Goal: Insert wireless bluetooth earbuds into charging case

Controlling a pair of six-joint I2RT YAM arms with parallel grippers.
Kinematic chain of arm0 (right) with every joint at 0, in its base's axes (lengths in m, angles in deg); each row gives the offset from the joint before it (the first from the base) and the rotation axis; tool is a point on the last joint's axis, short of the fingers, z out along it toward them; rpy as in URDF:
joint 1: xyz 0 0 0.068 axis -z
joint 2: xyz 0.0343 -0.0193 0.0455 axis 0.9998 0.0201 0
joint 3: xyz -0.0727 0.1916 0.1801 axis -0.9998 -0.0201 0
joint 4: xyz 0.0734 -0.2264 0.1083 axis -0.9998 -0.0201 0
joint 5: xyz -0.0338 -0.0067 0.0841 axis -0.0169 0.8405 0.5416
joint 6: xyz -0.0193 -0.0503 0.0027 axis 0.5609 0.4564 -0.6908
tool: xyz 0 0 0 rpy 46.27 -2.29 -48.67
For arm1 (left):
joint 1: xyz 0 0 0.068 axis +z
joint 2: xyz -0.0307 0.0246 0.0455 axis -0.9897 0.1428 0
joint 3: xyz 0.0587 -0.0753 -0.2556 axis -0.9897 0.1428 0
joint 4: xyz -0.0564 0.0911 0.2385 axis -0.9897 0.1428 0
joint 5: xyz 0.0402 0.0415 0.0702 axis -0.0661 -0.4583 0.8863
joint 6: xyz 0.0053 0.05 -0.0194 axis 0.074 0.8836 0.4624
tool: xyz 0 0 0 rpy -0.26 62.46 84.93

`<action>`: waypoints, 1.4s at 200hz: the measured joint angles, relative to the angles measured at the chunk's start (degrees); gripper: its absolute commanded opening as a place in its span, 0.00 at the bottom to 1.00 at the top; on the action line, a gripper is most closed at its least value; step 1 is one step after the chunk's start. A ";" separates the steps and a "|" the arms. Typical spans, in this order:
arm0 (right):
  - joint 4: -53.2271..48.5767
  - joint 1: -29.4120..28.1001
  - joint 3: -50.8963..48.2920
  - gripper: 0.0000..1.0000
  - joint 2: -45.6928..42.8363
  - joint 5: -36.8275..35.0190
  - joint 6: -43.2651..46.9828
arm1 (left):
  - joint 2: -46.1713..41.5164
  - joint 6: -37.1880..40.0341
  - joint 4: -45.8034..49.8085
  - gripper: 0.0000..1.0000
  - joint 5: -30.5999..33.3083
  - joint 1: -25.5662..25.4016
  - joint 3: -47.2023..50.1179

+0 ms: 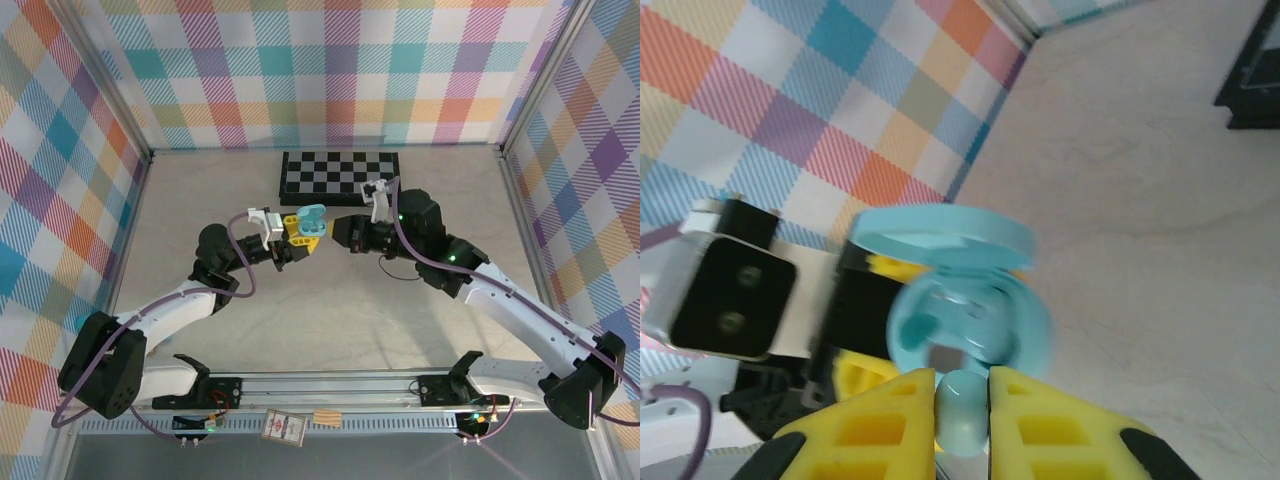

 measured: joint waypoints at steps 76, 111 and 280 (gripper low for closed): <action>1.05 -1.01 3.85 0.17 4.74 1.75 1.49 | 3.19 1.53 0.85 0.33 1.33 -1.68 -1.25; 1.29 -1.01 3.89 0.17 6.93 1.70 1.49 | 3.19 1.53 0.85 0.33 1.53 -1.73 -1.44; 0.37 -1.33 3.93 0.30 7.04 -0.74 1.11 | 3.21 1.51 1.81 0.33 2.58 -2.10 -1.46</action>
